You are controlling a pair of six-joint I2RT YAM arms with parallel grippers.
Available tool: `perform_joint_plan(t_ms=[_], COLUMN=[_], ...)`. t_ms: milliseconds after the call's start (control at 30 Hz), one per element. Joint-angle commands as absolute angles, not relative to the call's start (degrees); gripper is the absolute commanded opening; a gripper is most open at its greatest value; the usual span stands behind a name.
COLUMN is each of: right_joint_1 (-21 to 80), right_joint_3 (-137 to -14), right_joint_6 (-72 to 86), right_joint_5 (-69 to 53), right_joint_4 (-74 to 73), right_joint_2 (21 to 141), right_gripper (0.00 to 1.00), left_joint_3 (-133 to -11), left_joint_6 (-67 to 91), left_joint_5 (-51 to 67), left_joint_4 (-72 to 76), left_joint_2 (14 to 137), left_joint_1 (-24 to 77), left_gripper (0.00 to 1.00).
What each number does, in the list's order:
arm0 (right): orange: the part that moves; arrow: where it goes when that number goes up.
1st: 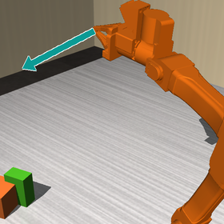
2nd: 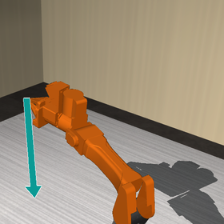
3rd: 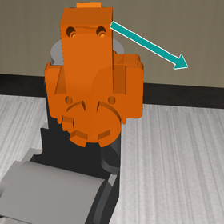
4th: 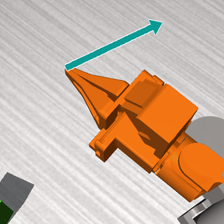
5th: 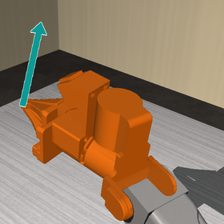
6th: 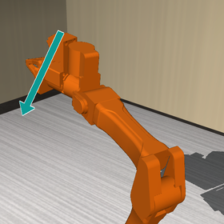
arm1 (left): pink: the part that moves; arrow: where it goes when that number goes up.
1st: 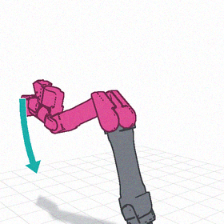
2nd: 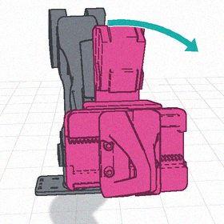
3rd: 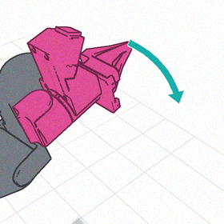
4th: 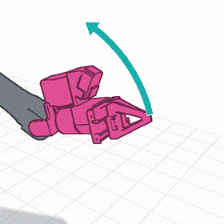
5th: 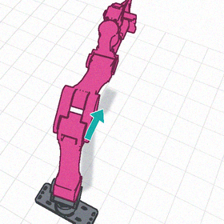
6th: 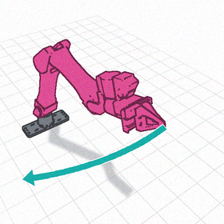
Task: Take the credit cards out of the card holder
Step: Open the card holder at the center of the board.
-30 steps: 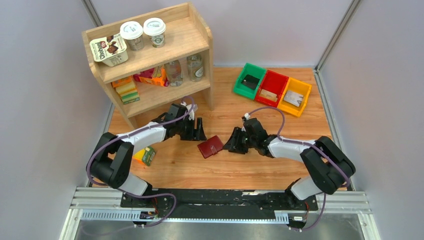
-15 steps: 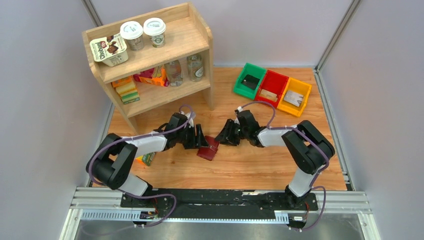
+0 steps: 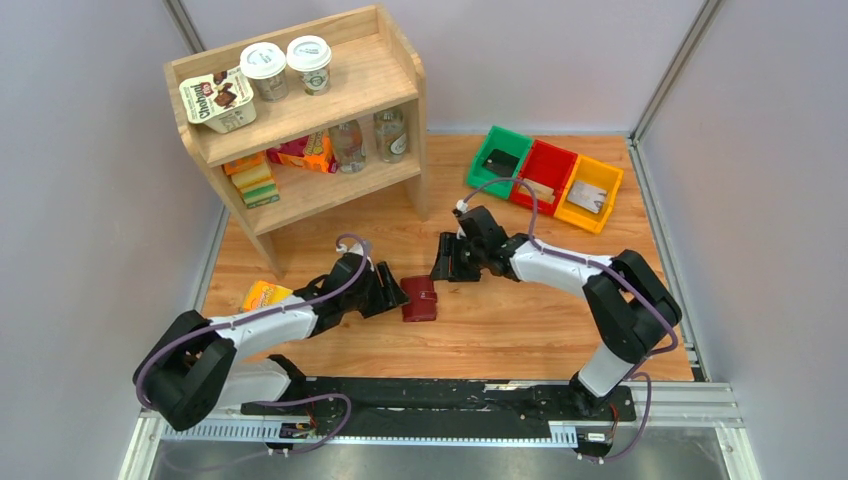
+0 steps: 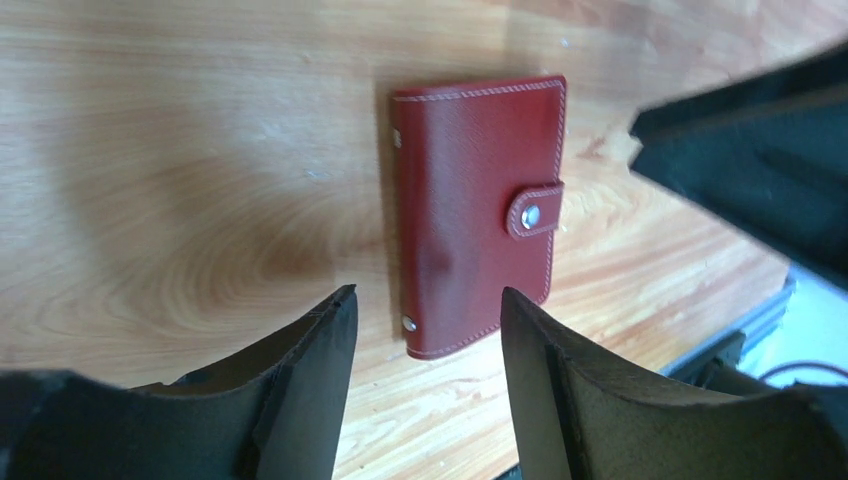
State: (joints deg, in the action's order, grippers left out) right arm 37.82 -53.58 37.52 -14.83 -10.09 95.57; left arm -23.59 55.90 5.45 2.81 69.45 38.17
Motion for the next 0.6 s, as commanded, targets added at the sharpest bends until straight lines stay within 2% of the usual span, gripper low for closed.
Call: perform_joint_plan(t_ms=[0,267,567], right_joint_1=[42.97,50.18,52.64], right_joint_3=[-58.35,-65.21,-69.52], right_joint_6=[32.43,31.55,30.15], right_joint_5=[-4.32,5.44,7.03], right_joint_4=[-19.94,-27.06,-30.14], right_joint_2=[91.67,95.7,101.24], right_gripper=[0.55,0.52,0.49], left_joint_3=[-23.55,-23.65,-22.68], left_joint_6=[58.8,61.6,64.86], left_joint_5=[-1.32,2.89,0.62], left_joint_4=[4.04,9.31,10.99], left_joint_2=[68.9,75.23,77.43], left_joint_1=[38.41,38.58,42.71], left_gripper=[0.61,0.5,0.49])
